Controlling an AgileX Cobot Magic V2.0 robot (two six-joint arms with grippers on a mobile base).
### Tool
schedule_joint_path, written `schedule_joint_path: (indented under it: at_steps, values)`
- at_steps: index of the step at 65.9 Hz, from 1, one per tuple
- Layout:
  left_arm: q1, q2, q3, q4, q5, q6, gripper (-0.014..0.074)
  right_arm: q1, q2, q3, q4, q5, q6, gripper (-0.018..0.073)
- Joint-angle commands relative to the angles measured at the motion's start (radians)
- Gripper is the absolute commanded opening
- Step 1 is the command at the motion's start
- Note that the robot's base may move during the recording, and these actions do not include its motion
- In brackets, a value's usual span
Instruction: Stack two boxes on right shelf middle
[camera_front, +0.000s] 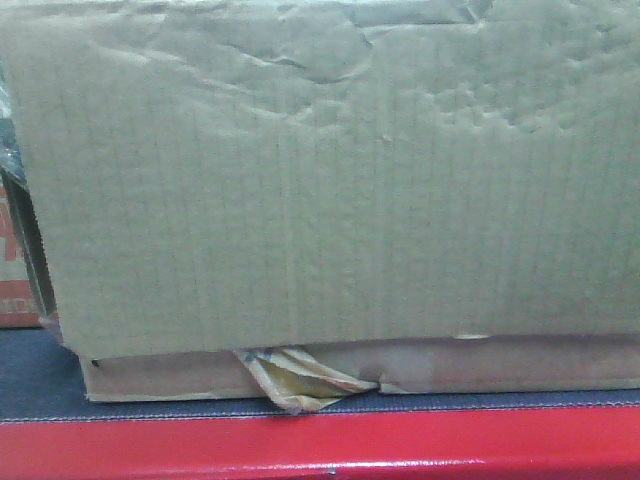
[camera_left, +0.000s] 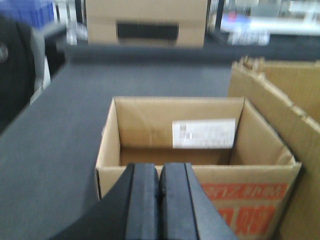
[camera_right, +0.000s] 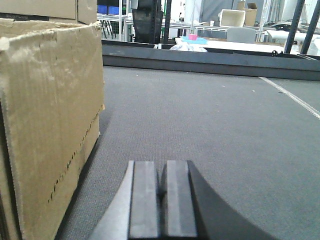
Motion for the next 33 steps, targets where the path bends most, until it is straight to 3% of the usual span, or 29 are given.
schedule_joint_path:
  at_steps: [1, 7, 21, 33]
  values:
    - [-0.007, 0.128, -0.088, -0.009, 0.093, 0.009, -0.0102, 0.001, -0.003, 0.000, 0.001, -0.015, -0.006, -0.0162]
    - [-0.007, 0.263, -0.169, -0.027, 0.168, 0.009, -0.0102, 0.001, -0.003, 0.000, 0.001, -0.015, -0.006, -0.0162]
    - [-0.007, 0.465, -0.219, -0.037, 0.152, 0.009, -0.0102, 0.001, -0.003, 0.000, 0.001, -0.015, -0.006, -0.0162]
    - [-0.007, 0.641, -0.382, -0.041, 0.266, 0.009, -0.0102, 0.001, -0.003, 0.000, 0.001, -0.015, -0.006, -0.0162]
